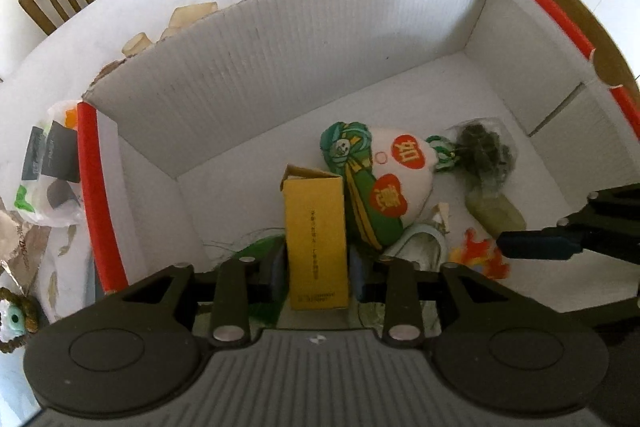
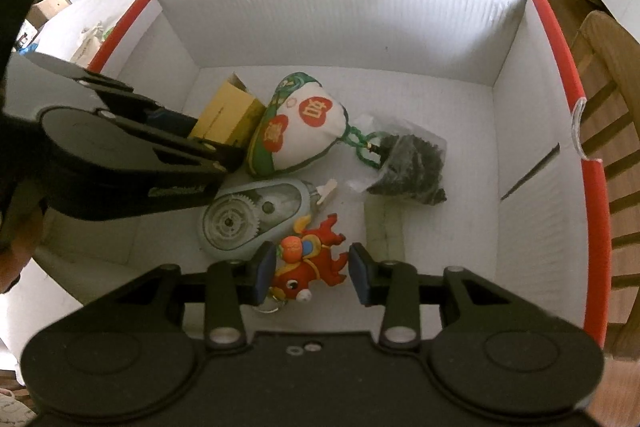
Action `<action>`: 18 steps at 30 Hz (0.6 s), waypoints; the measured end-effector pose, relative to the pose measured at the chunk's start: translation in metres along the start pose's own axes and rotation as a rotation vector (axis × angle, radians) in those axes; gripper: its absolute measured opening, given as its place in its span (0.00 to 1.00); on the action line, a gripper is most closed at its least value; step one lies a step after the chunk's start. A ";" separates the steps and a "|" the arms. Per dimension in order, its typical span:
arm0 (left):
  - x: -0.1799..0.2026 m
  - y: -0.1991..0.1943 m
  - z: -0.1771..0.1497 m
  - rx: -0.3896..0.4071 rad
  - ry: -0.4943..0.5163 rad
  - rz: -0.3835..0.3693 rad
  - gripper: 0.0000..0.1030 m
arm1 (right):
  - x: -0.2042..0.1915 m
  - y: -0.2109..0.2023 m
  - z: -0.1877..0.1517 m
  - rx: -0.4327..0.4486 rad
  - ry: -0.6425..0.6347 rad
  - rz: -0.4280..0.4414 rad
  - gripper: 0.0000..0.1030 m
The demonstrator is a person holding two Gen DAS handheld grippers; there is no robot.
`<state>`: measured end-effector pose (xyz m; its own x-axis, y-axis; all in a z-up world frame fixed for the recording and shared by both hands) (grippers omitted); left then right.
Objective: Organize objects
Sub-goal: 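Open both tools to drop the yellow box and red toy inside, then move both tools back over the remaining items on the table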
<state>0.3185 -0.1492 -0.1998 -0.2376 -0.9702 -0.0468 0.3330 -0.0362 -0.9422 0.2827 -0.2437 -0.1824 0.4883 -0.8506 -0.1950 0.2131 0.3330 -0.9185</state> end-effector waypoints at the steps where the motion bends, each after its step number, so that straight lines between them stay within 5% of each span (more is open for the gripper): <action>1: 0.001 -0.004 -0.001 0.010 0.001 -0.012 0.39 | 0.000 -0.001 0.000 0.004 0.000 0.005 0.42; 3: 0.006 -0.010 0.000 0.028 0.006 -0.031 0.48 | -0.002 -0.005 -0.001 0.013 -0.003 0.006 0.52; 6: 0.009 -0.023 -0.003 0.062 0.016 -0.050 0.55 | -0.005 -0.014 -0.004 0.039 -0.011 0.013 0.53; 18: -0.005 -0.079 -0.024 0.190 -0.016 -0.113 0.55 | -0.006 -0.057 -0.004 0.152 0.016 0.049 0.58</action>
<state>0.2721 -0.1355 -0.1332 -0.2694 -0.9610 0.0620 0.4716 -0.1878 -0.8616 0.2645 -0.2594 -0.1306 0.4879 -0.8377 -0.2454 0.3153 0.4313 -0.8453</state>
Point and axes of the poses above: each gripper's, at about its wrist camera, not at the fingertips, and y roughly the way its jaws point, x to its right, z to its top, the point moved 7 cm from there along y, roughly the way its jaws point, and after that the axes turned 1 degree about y, right-handed, at the moved point
